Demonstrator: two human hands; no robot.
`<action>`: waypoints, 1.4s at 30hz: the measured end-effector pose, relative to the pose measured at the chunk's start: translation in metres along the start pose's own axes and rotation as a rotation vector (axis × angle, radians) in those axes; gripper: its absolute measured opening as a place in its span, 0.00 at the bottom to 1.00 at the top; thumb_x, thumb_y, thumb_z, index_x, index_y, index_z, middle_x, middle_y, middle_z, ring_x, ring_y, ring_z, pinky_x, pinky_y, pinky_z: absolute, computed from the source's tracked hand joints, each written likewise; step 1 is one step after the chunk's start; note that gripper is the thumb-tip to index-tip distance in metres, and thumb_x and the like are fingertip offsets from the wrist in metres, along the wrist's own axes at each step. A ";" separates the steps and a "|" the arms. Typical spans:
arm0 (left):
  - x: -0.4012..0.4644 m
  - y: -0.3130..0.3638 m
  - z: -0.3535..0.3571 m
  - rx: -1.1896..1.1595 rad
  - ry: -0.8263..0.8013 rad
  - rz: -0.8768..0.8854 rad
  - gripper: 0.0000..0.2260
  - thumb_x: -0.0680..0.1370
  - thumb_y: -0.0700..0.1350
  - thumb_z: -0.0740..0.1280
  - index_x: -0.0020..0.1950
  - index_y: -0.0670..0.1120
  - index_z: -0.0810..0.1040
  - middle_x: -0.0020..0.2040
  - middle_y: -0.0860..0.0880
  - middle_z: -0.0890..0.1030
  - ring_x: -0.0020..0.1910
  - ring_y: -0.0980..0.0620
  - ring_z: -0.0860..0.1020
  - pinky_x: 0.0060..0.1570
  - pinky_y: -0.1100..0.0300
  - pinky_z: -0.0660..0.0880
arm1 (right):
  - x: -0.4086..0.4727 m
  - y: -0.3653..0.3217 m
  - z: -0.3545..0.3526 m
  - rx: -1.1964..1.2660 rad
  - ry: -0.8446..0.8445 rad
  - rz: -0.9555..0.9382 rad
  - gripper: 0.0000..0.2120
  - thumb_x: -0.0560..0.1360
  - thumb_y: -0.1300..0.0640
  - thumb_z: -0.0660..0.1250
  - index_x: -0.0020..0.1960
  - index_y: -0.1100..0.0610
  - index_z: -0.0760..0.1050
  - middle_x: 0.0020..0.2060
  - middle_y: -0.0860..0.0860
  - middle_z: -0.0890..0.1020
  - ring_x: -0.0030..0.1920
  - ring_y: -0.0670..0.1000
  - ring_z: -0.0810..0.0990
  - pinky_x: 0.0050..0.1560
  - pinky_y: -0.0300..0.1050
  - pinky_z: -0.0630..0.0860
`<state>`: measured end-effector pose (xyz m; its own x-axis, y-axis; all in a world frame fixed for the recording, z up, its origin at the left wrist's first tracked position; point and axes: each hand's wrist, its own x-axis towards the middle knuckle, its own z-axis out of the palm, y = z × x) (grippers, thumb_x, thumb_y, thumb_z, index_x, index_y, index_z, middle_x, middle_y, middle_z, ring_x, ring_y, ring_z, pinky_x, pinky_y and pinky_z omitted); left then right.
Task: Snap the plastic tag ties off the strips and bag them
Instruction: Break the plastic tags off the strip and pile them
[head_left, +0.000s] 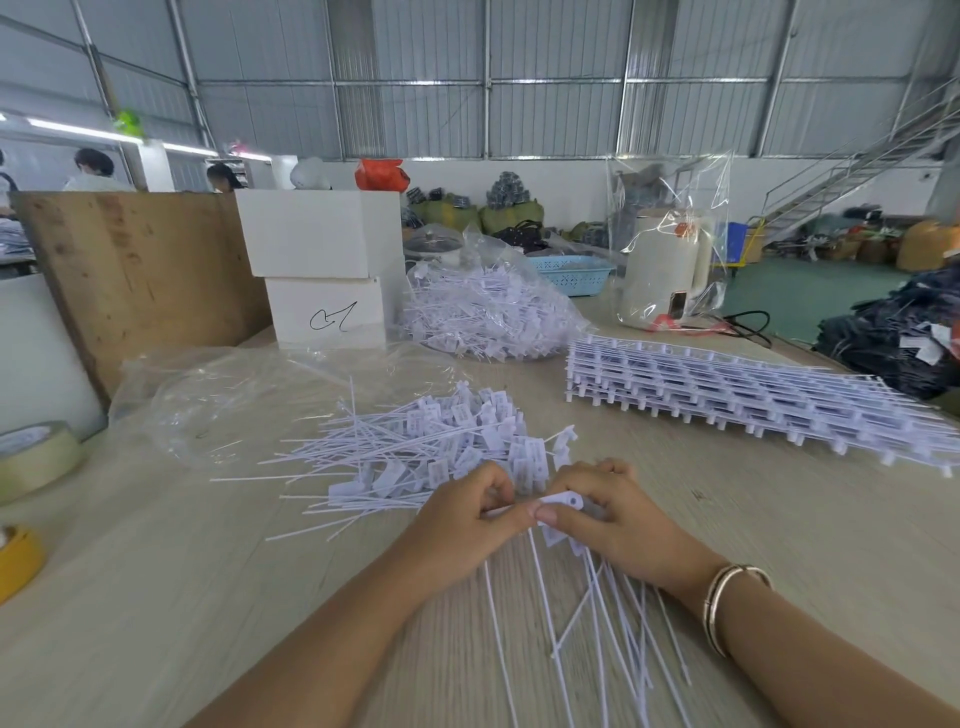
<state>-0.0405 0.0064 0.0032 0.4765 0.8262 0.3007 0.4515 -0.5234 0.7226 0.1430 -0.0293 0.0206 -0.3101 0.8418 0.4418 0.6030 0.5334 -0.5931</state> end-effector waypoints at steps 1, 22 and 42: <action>0.000 -0.001 0.001 0.032 0.012 0.015 0.11 0.76 0.57 0.66 0.36 0.56 0.71 0.26 0.59 0.71 0.26 0.62 0.67 0.29 0.67 0.61 | 0.000 0.000 -0.001 -0.005 -0.007 0.013 0.04 0.71 0.44 0.62 0.38 0.39 0.72 0.31 0.42 0.75 0.39 0.40 0.75 0.60 0.50 0.57; -0.001 0.004 -0.010 -0.385 -0.121 -0.068 0.16 0.76 0.57 0.64 0.33 0.52 0.81 0.29 0.52 0.77 0.28 0.58 0.71 0.33 0.71 0.67 | 0.000 0.000 0.005 -0.127 0.125 -0.180 0.06 0.75 0.48 0.64 0.46 0.39 0.79 0.37 0.43 0.82 0.40 0.38 0.75 0.55 0.42 0.55; 0.005 0.001 -0.013 -0.571 -0.086 -0.134 0.17 0.71 0.35 0.58 0.27 0.50 0.77 0.35 0.42 0.73 0.29 0.55 0.67 0.31 0.65 0.64 | -0.002 0.029 -0.011 -0.375 -0.004 0.175 0.08 0.75 0.47 0.65 0.54 0.42 0.71 0.50 0.38 0.74 0.55 0.40 0.68 0.57 0.45 0.54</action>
<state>-0.0476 0.0124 0.0130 0.5136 0.8449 0.1493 0.0456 -0.2006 0.9786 0.1694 -0.0161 0.0099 -0.1815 0.9177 0.3534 0.8725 0.3161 -0.3727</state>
